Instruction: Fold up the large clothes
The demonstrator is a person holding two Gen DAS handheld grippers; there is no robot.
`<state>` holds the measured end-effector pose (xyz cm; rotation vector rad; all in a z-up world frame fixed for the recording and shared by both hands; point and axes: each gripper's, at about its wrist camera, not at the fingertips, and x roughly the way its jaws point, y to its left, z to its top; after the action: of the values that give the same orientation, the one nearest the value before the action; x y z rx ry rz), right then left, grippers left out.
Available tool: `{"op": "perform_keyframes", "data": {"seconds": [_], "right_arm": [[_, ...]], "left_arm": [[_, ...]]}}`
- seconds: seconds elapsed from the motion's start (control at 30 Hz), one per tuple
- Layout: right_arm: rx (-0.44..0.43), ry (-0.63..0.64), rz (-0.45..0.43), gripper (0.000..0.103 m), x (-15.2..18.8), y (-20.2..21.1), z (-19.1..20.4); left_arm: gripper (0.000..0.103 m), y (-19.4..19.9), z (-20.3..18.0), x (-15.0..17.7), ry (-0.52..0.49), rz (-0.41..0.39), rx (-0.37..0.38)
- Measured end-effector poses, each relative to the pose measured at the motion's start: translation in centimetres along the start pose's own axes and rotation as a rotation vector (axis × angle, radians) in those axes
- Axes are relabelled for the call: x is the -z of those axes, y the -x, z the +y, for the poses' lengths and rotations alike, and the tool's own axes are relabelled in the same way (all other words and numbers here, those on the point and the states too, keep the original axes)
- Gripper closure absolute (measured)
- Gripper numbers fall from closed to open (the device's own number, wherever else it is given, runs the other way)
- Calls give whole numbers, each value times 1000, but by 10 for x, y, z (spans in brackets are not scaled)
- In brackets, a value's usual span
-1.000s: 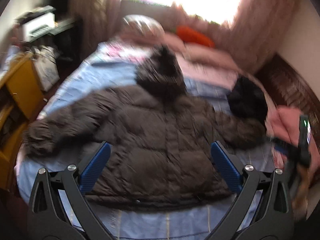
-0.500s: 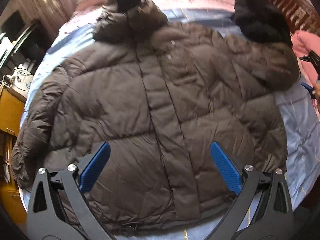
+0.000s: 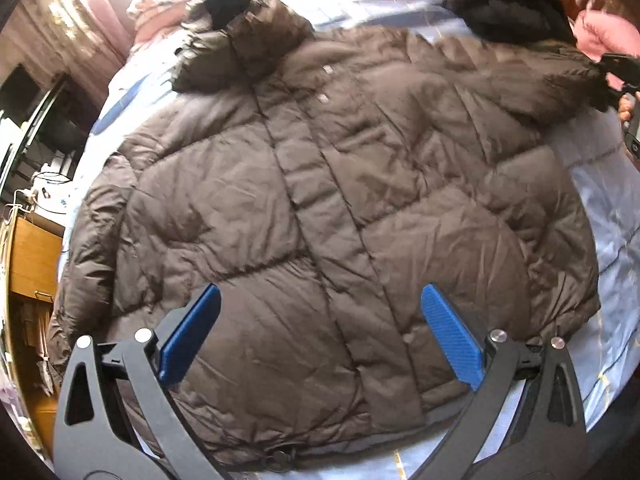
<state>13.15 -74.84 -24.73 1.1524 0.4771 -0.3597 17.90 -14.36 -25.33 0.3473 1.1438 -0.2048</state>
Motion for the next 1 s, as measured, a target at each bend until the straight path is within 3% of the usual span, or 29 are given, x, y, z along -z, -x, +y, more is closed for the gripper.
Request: {"op": "perform_keyframes", "data": {"seconds": [0.07, 0.13, 0.2, 0.3, 0.43, 0.6, 0.7, 0.73, 0.77, 0.8, 0.9, 1.0], "right_arm": [[-41, 120, -42, 95, 3, 24, 55], [-145, 197, -22, 95, 11, 42, 105], [-272, 302, 52, 95, 34, 59, 171], [-411, 522, 209, 95, 96, 81, 264], [-459, 697, 432, 95, 188, 77, 321], [-338, 812, 664, 95, 289, 46, 296], [-225, 828, 792, 84, 331, 1, 254], [-158, 871, 807, 63, 343, -7, 244], [-105, 906, 808, 35, 364, -8, 230], [-62, 938, 799, 26, 374, -5, 219], [-30, 1018, 789, 14, 390, 12, 223], [-16, 1153, 758, 12, 399, 31, 235]], "left_arm": [[2, 15, 13, -6, 42, -47, 11], [2, 31, 25, -10, 79, -92, 22], [2, 45, 37, -13, 116, -129, 33], [2, 64, 59, -16, 185, -178, 42], [2, 85, 97, -15, 288, -231, 35], [2, 101, 141, -9, 412, -273, 52], [2, 103, 154, -4, 446, -277, 65], [2, 103, 156, -4, 451, -274, 68], [2, 102, 158, -4, 455, -271, 72], [2, 102, 160, -3, 458, -269, 71], [2, 101, 163, -2, 471, -261, 70], [2, 98, 165, 0, 481, -249, 84]]}}
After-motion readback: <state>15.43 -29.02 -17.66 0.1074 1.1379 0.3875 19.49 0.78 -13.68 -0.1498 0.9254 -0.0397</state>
